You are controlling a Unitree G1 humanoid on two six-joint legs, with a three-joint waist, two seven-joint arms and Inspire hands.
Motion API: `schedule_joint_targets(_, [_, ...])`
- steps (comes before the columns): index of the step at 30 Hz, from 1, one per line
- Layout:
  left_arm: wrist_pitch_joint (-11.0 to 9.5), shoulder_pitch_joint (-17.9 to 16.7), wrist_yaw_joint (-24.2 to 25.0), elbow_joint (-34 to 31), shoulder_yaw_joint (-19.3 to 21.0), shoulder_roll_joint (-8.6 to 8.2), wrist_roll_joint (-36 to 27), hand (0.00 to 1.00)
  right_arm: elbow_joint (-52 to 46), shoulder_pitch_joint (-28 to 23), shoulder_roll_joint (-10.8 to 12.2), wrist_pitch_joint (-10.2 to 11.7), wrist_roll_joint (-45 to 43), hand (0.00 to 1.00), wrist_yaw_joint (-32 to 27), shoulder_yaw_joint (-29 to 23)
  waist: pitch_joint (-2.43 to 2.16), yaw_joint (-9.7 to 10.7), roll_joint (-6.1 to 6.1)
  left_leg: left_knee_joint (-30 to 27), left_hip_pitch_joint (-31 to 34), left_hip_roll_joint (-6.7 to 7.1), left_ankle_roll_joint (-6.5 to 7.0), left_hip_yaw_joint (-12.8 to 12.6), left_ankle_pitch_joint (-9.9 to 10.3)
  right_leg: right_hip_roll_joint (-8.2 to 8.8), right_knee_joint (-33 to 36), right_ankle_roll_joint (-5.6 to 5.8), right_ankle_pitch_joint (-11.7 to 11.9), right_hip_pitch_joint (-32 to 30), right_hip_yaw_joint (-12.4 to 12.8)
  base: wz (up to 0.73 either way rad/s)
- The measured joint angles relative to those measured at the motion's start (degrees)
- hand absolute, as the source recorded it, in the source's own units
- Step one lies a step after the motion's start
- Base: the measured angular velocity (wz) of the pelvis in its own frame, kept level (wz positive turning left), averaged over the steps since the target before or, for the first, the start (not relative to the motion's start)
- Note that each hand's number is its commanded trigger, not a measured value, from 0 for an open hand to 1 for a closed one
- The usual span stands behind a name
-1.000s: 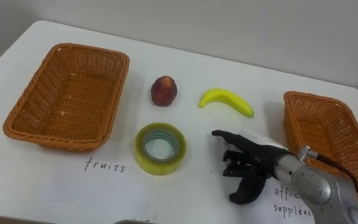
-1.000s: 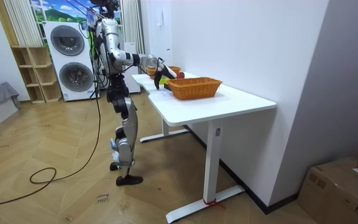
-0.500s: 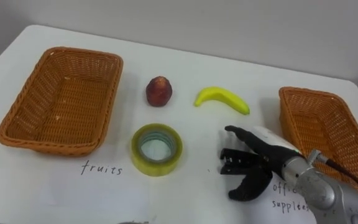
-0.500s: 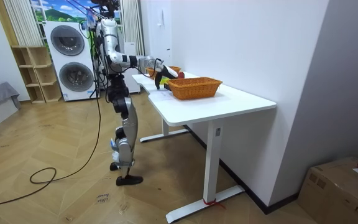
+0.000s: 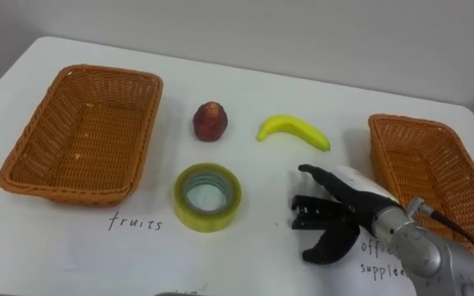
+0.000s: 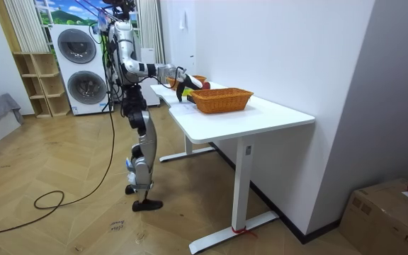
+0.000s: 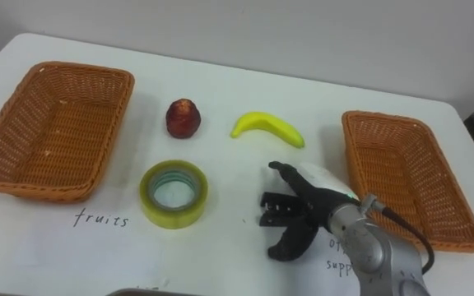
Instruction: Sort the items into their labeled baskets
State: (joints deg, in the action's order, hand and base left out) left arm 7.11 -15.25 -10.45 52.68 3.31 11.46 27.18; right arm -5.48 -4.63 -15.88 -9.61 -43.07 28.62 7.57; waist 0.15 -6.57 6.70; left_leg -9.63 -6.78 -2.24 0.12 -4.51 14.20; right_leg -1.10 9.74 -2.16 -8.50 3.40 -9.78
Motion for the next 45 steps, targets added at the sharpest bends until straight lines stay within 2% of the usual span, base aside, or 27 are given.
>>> schedule_joint_targets(2, [0.00,0.08,0.00,-0.03,0.00,-0.07,0.01,0.00,0.03,0.03,0.00,-0.13,0.00,1.00,0.09,0.00,0.00,0.01,-0.01,0.03,0.00,0.00,0.00,-0.03,0.00,0.00,0.01,0.00,0.00,-0.04,0.03,0.00])
schedule_joint_targets(8, [0.09,-0.34,0.03,-1.67,-0.08,-0.10,0.00,0.00,-0.21,0.22,-0.06,-0.45,0.22,1.00,2.16,0.02,0.00,0.00,0.00,0.04,-0.01,0.00,0.00,0.22,0.00,0.01,0.05,0.00,0.00,-0.01,-0.27,0.00])
schedule_joint_targets(14, [0.12,-0.23,-0.20,-1.66,-0.19,-0.06,-0.02,0.00,2.85,2.79,-0.06,-1.20,-1.54,1.00,-1.11,0.05,-0.01,-0.22,0.01,0.04,0.06,0.02,0.00,0.64,0.00,0.05,0.05,-0.01,0.01,0.03,-0.66,0.03])
schedule_joint_targets(22, [0.38,-0.34,-0.14,-1.67,-0.11,-0.04,-0.02,0.00,3.31,2.51,-0.07,-1.71,-2.21,1.00,-1.31,0.21,-0.41,-0.19,0.60,-0.15,-0.37,0.04,0.02,1.52,-0.03,0.11,-0.10,-0.01,0.01,0.68,-1.08,0.05])
schedule_joint_targets(36, [-0.01,-0.05,-0.25,-1.69,-0.07,0.10,-0.06,0.00,4.28,2.41,-0.07,-1.62,-0.84,1.00,-1.37,-0.02,-0.32,-0.12,0.69,0.07,-0.58,0.35,0.07,1.30,-0.27,0.27,-0.11,0.00,-0.02,0.55,-0.55,0.00])
schedule_joint_targets(45, [-0.92,1.07,-1.35,0.62,-0.10,0.21,-0.12,0.00,2.66,2.20,-0.07,-0.31,0.03,1.00,-1.56,-0.16,-0.09,0.24,1.11,0.02,-0.62,0.31,0.08,1.24,-0.28,0.02,-0.11,0.01,0.00,0.43,0.34,-0.03])
